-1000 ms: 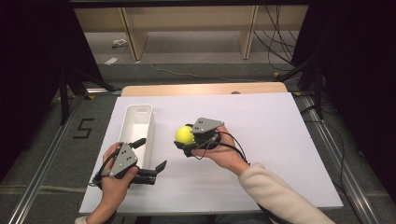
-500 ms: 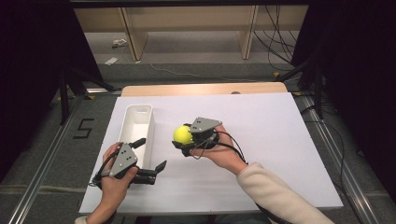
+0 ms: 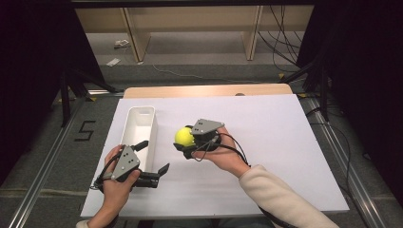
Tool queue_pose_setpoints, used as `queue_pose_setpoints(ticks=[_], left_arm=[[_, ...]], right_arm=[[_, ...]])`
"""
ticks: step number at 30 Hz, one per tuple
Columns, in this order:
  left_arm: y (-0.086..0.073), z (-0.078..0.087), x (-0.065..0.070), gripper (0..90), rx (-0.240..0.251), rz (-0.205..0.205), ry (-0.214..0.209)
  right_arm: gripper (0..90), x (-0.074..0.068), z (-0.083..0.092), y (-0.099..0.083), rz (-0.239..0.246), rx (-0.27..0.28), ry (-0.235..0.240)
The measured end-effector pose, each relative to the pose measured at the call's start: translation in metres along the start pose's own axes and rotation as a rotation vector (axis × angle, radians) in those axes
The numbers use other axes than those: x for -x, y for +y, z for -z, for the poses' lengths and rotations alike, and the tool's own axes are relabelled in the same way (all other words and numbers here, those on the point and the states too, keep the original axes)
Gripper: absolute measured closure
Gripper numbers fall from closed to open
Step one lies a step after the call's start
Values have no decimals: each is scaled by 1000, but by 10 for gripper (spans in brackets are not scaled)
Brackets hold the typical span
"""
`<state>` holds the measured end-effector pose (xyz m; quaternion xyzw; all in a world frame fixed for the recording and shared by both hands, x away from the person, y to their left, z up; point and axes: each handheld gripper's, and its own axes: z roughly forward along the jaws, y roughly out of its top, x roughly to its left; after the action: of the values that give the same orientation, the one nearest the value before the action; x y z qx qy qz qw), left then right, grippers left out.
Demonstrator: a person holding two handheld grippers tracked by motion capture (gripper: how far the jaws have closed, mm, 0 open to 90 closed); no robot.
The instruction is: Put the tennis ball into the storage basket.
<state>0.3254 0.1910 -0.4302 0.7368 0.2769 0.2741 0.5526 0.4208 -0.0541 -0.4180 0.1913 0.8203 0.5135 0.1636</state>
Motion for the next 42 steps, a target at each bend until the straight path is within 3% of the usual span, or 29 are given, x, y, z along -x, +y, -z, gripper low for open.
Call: queue_pose_setpoints(ticks=[42], left_arm=[[0,0,1,0,-1,-2,0]], right_arm=[[267,-2,-8,9,-2,18,11]])
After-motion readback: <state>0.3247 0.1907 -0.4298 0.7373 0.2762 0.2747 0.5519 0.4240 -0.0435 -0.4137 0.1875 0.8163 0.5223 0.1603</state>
